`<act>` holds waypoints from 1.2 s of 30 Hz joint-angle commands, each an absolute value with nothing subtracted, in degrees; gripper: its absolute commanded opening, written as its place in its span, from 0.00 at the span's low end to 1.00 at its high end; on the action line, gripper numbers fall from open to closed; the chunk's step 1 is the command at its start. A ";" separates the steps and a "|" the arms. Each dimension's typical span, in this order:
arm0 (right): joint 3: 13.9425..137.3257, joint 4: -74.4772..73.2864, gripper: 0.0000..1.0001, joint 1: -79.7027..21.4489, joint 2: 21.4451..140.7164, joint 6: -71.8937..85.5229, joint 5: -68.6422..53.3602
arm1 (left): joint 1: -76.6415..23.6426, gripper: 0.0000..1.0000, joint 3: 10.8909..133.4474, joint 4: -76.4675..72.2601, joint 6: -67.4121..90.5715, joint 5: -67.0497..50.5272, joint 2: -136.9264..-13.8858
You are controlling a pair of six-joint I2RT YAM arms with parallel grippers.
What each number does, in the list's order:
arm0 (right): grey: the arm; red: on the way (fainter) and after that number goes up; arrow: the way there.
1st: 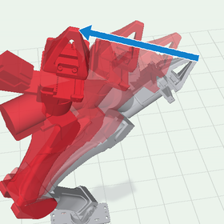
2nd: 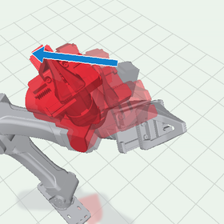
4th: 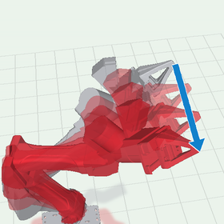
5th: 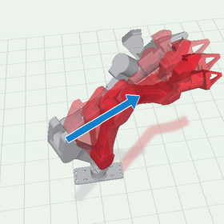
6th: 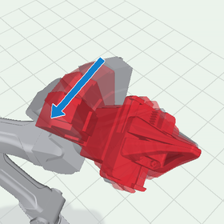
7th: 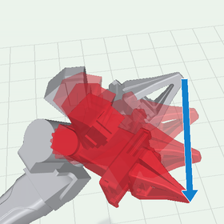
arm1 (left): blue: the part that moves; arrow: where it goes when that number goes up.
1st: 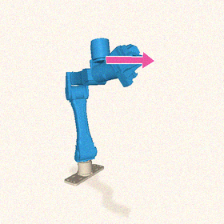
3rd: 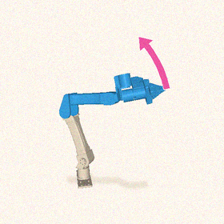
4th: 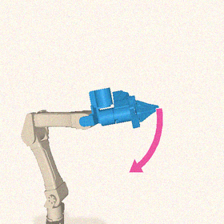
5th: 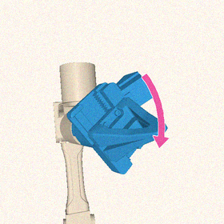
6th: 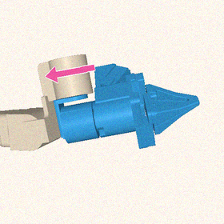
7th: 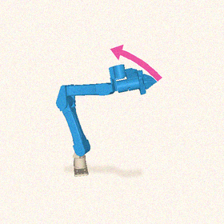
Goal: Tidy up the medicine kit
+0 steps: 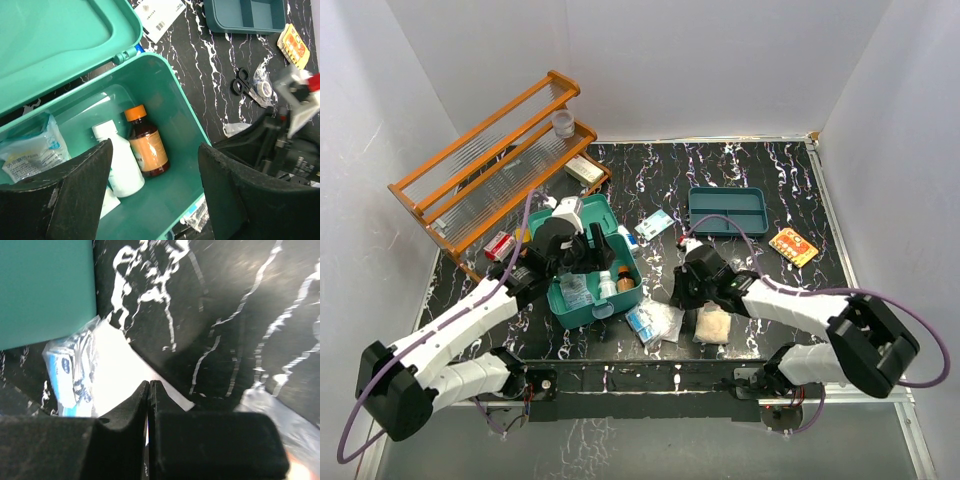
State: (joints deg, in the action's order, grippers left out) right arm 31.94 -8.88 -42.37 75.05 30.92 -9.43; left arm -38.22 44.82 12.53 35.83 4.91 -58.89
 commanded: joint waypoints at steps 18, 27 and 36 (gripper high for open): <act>49.33 -26.19 0.50 -41.93 79.91 13.20 -23.34 | -37.97 0.72 49.26 5.14 30.85 18.16 -61.23; 46.06 -19.65 0.49 -43.46 85.10 14.70 -25.12 | -37.97 0.73 49.39 5.70 30.42 18.99 -60.39; 46.80 -16.52 0.28 -44.23 90.31 17.11 -21.46 | -37.95 0.73 49.55 4.97 29.59 18.81 -61.14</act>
